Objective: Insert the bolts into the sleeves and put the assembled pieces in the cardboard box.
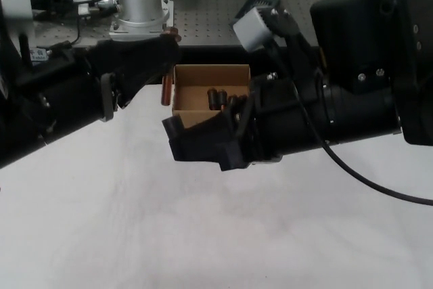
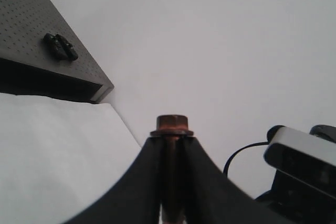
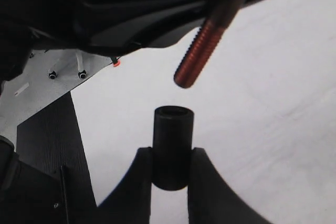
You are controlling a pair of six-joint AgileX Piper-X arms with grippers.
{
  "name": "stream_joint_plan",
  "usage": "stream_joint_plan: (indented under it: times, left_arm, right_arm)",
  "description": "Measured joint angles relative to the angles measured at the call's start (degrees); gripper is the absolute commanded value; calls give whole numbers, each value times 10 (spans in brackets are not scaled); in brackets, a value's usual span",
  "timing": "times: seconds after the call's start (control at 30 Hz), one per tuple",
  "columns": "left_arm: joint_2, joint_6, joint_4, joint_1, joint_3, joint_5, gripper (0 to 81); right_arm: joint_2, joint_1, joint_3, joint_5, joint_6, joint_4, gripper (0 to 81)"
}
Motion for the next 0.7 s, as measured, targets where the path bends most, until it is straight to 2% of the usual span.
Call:
stream_joint_plan:
  times: [0.7]
  left_arm:
    - [0,-12,-3,0,0,0,6]
  right_arm:
    - [0,0,0,15,21,-23,11]
